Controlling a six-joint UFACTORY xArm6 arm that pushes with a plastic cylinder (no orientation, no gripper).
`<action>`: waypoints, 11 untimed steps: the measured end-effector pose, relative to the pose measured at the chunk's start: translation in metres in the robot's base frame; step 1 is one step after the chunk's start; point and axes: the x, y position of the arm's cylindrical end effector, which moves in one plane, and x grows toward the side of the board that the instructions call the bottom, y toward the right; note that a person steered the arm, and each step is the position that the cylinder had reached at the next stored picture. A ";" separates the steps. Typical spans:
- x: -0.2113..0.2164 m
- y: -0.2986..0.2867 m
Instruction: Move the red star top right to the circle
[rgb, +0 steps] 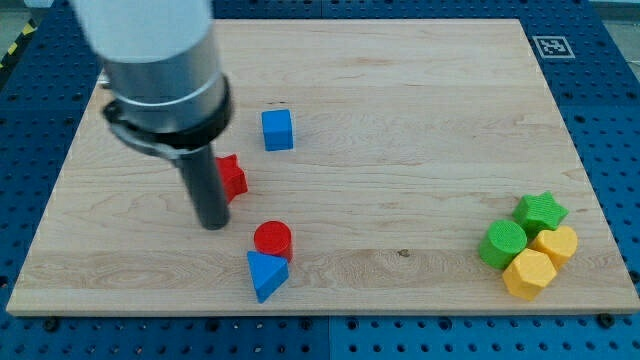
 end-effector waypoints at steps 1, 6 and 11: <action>0.012 -0.028; -0.053 0.043; -0.036 0.148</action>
